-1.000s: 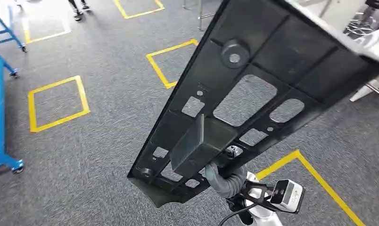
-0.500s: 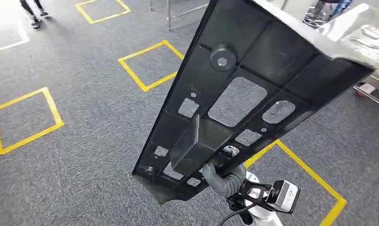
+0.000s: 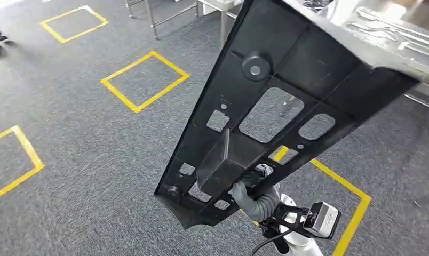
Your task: Take the parts from the cabinet and place them on the table.
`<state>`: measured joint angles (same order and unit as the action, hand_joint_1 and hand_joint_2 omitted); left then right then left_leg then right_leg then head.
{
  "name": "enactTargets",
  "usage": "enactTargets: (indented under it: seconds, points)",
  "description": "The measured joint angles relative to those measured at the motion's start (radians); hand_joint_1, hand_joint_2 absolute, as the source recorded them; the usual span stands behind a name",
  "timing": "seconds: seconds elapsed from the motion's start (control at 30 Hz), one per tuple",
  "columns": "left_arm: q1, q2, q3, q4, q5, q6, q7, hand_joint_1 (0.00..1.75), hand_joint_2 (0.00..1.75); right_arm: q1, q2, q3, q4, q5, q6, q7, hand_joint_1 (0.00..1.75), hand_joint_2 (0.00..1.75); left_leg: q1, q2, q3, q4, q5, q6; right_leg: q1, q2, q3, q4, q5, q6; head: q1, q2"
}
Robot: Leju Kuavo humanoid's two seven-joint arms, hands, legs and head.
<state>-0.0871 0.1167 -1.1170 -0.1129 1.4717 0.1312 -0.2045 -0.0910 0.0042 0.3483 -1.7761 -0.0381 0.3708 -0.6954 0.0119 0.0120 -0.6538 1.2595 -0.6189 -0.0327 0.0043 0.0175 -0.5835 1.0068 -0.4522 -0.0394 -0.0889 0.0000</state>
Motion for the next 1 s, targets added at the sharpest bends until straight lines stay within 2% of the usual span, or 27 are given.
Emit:
enactTargets:
  seconds: [0.03, 0.07, 0.1, 0.13, 0.17, 0.2, 0.23, 0.33, 0.37, 0.4, 0.43, 0.47, 0.5, 0.53, 0.57, 0.6, 0.63, 0.7, 0.73, 0.77, 0.87, 0.9, 0.93, 0.97, 1.0]
  points:
    - [0.004, 0.000, 0.000, 0.000, 0.000, -0.002, 0.002, 0.00, 1.75, 0.003, 0.000, 0.000, 0.000, 0.000, -0.004, 0.000, 1.75, 1.75, 0.000, -0.002, -0.032, 0.059, -0.015, -0.002, 0.000, 0.014, 0.000, 0.001, 0.000, 0.000, 0.000, 0.000]
    - [0.005, -0.001, 0.000, 0.000, 0.000, -0.003, 0.002, 0.00, 1.75, 0.007, 0.000, 0.000, 0.000, -0.002, -0.009, 0.000, 1.75, 1.75, 0.000, -0.002, -0.042, 0.070, -0.003, -0.002, 0.000, 0.027, 0.001, 0.002, 0.000, 0.000, 0.000, 0.000]
    - [0.004, -0.001, 0.000, 0.000, 0.000, -0.006, 0.001, 0.00, 1.75, 0.009, 0.000, -0.001, 0.000, -0.004, -0.011, -0.001, 1.75, 1.75, 0.001, -0.002, -0.034, 0.043, 0.024, -0.002, -0.001, 0.038, 0.002, 0.003, -0.001, 0.001, 0.000, 0.000]
    - [0.002, -0.001, 0.000, 0.000, 0.000, -0.008, -0.002, 0.00, 1.75, 0.009, 0.000, -0.003, 0.000, -0.006, -0.011, -0.001, 1.75, 1.75, 0.002, -0.004, 0.000, -0.038, 0.078, -0.001, -0.002, 0.053, 0.004, 0.006, -0.003, 0.004, 0.000, 0.000]
    - [0.001, -0.001, 0.000, 0.000, 0.000, -0.008, -0.004, 0.00, 1.75, 0.009, 0.000, -0.005, 0.000, -0.010, -0.010, -0.001, 1.75, 1.75, 0.004, -0.021, 0.045, -0.140, 0.134, -0.001, -0.004, 0.067, 0.006, 0.011, -0.007, 0.010, 0.000, 0.000]
    - [0.001, -0.001, -0.001, 0.000, 0.000, -0.008, -0.005, 0.00, 1.75, 0.008, 0.000, -0.005, -0.001, -0.014, -0.010, -0.002, 1.75, 1.75, 0.009, -0.063, 0.075, -0.214, 0.158, 0.000, -0.006, 0.078, 0.004, 0.017, -0.010, 0.015, 0.000, 0.000]
    - [0.001, -0.001, -0.002, 0.000, 0.000, -0.008, -0.005, 0.00, 1.75, 0.007, 0.000, -0.006, -0.001, -0.016, -0.010, -0.002, 1.75, 1.75, 0.010, -0.095, 0.088, -0.237, 0.141, 0.004, 0.000, 0.088, -0.004, 0.026, -0.013, 0.021, 0.000, 0.000]
    - [0.000, -0.001, -0.002, 0.000, 0.000, -0.009, -0.006, 0.00, 1.75, 0.011, 0.000, -0.008, -0.001, -0.018, -0.011, -0.002, 1.75, 1.75, 0.003, -0.069, 0.088, -0.234, 0.142, 0.023, -0.011, 0.119, -0.013, 0.017, -0.004, 0.039, 0.000, 0.000]
    - [-0.003, -0.001, -0.003, 0.000, 0.000, -0.011, -0.007, 0.00, 1.75, 0.012, 0.000, -0.011, -0.002, -0.019, -0.011, -0.002, 1.75, 1.75, 0.008, -0.059, 0.091, -0.244, 0.148, 0.032, -0.005, 0.128, -0.015, 0.017, -0.002, 0.047, 0.000, 0.000]
    - [-0.008, -0.003, -0.003, 0.000, 0.000, -0.014, -0.008, 0.00, 1.75, 0.014, 0.000, -0.014, -0.004, -0.020, -0.012, -0.002, 1.75, 1.75, 0.010, -0.046, 0.094, -0.251, 0.153, 0.040, -0.006, 0.081, -0.014, 0.027, -0.013, 0.048, 0.000, 0.000]
    - [-0.007, -0.003, -0.003, 0.000, -0.001, -0.015, -0.011, 0.00, 1.75, 0.010, -0.001, -0.016, -0.005, -0.021, -0.012, -0.002, 1.75, 1.75, 0.009, -0.037, 0.095, -0.255, 0.153, 0.045, -0.003, 0.037, -0.029, 0.056, -0.035, 0.051, 0.000, 0.000]
    - [-0.004, -0.003, -0.003, 0.000, 0.000, -0.017, -0.011, 0.00, 1.75, 0.006, -0.001, -0.017, -0.006, -0.022, -0.012, -0.002, 1.75, 1.75, 0.006, -0.022, 0.095, -0.255, 0.152, 0.048, -0.005, 0.005, -0.070, 0.136, -0.081, 0.055, 0.000, 0.000]
    - [-0.002, -0.003, -0.003, -0.001, -0.001, -0.018, -0.012, 0.00, 1.75, 0.006, -0.001, -0.017, -0.006, -0.023, -0.012, -0.002, 1.75, 1.75, 0.005, -0.009, 0.095, -0.255, 0.151, 0.051, -0.007, -0.005, -0.111, 0.219, -0.120, 0.058, 0.000, 0.000]
    - [-0.001, -0.003, -0.004, 0.000, -0.001, -0.019, -0.013, 0.00, 1.75, 0.008, -0.001, -0.018, -0.006, -0.024, -0.011, -0.002, 1.75, 1.75, 0.004, 0.006, 0.094, -0.254, 0.150, 0.052, -0.009, -0.008, -0.151, 0.301, -0.149, 0.061, 0.000, 0.000]
    - [-0.001, -0.003, -0.004, 0.000, 0.000, -0.019, -0.013, 0.00, 1.75, 0.008, -0.001, -0.019, -0.005, -0.025, -0.011, -0.001, 1.75, 1.75, 0.004, 0.019, 0.095, -0.254, 0.149, 0.052, -0.011, -0.009, -0.174, 0.344, -0.155, 0.062, 0.000, 0.000]
    - [-0.001, -0.003, -0.004, 0.000, 0.000, -0.019, -0.014, 0.00, 1.75, 0.008, -0.001, -0.019, -0.005, -0.027, -0.011, 0.000, 1.75, 1.75, 0.004, 0.030, 0.096, -0.254, 0.148, 0.051, -0.012, -0.011, -0.171, 0.337, -0.137, 0.063, 0.000, 0.000]
    - [-0.003, -0.003, -0.004, 0.000, 0.000, -0.019, -0.015, 0.00, 1.75, 0.007, -0.001, -0.020, -0.005, -0.030, -0.011, 0.000, 1.75, 1.75, 0.004, 0.041, 0.098, -0.254, 0.146, 0.050, -0.012, -0.015, -0.144, 0.282, -0.100, 0.063, 0.000, 0.000]
    - [-0.006, -0.003, -0.004, 0.000, 0.000, -0.019, -0.016, 0.00, 1.75, 0.005, -0.001, -0.021, -0.005, -0.032, -0.011, 0.001, 1.75, 1.75, 0.004, 0.058, 0.106, -0.254, 0.141, 0.046, -0.010, -0.036, -0.050, 0.107, -0.017, 0.055, 0.000, 0.000]
    - [-0.006, -0.003, -0.004, 0.000, 0.000, -0.018, -0.016, 0.00, 1.75, 0.002, -0.001, -0.021, -0.005, -0.033, -0.011, 0.001, 1.75, 1.75, 0.001, 0.066, 0.111, -0.254, 0.137, 0.041, -0.001, -0.095, -0.006, 0.022, -0.002, 0.043, 0.000, 0.000]
    - [-0.006, -0.003, -0.004, 0.000, 0.000, -0.017, -0.016, 0.00, 1.75, -0.004, 0.000, -0.021, -0.005, -0.033, -0.011, 0.002, 1.75, 1.75, -0.006, 0.074, 0.110, -0.250, 0.132, 0.033, 0.010, -0.097, -0.003, 0.009, -0.008, 0.038, 0.000, 0.000]
    - [-0.007, -0.003, -0.004, 0.000, 0.000, -0.017, -0.016, 0.00, 1.75, -0.005, 0.000, -0.024, -0.005, -0.034, -0.011, 0.002, 1.75, 1.75, -0.006, 0.106, 0.118, -0.257, 0.130, 0.021, 0.011, -0.062, -0.013, 0.012, -0.007, 0.027, 0.000, 0.000]
    - [-0.010, -0.004, -0.004, -0.001, 0.000, -0.017, -0.015, 0.00, 1.75, -0.006, 0.000, -0.027, -0.006, -0.034, -0.011, 0.002, 1.75, 1.75, -0.008, 0.103, 0.117, -0.253, 0.122, 0.012, -0.002, -0.049, -0.005, 0.000, 0.001, 0.017, 0.000, 0.000]
    - [-0.011, -0.004, -0.004, -0.001, 0.000, -0.017, -0.016, 0.00, 1.75, -0.008, 0.000, -0.028, -0.006, -0.034, -0.011, 0.001, 1.75, 1.75, -0.001, 0.052, 0.114, -0.233, 0.108, 0.007, -0.002, -0.041, -0.002, -0.004, 0.003, 0.015, 0.000, 0.000]
    - [-0.010, -0.004, -0.004, -0.001, 0.000, -0.018, -0.016, 0.00, 1.75, -0.014, 0.001, -0.029, -0.006, -0.034, -0.011, 0.002, 1.75, 1.75, 0.000, 0.018, 0.089, -0.176, 0.071, 0.007, -0.004, -0.033, -0.002, -0.004, 0.003, 0.009, 0.000, 0.000]
    - [-0.009, -0.004, -0.004, -0.001, 0.000, -0.016, -0.016, 0.00, 1.75, -0.015, 0.003, -0.029, -0.005, -0.034, -0.011, 0.002, 1.75, 1.75, 0.000, 0.005, 0.053, -0.098, 0.033, 0.005, -0.005, -0.022, -0.001, -0.003, 0.003, 0.007, 0.000, 0.000]
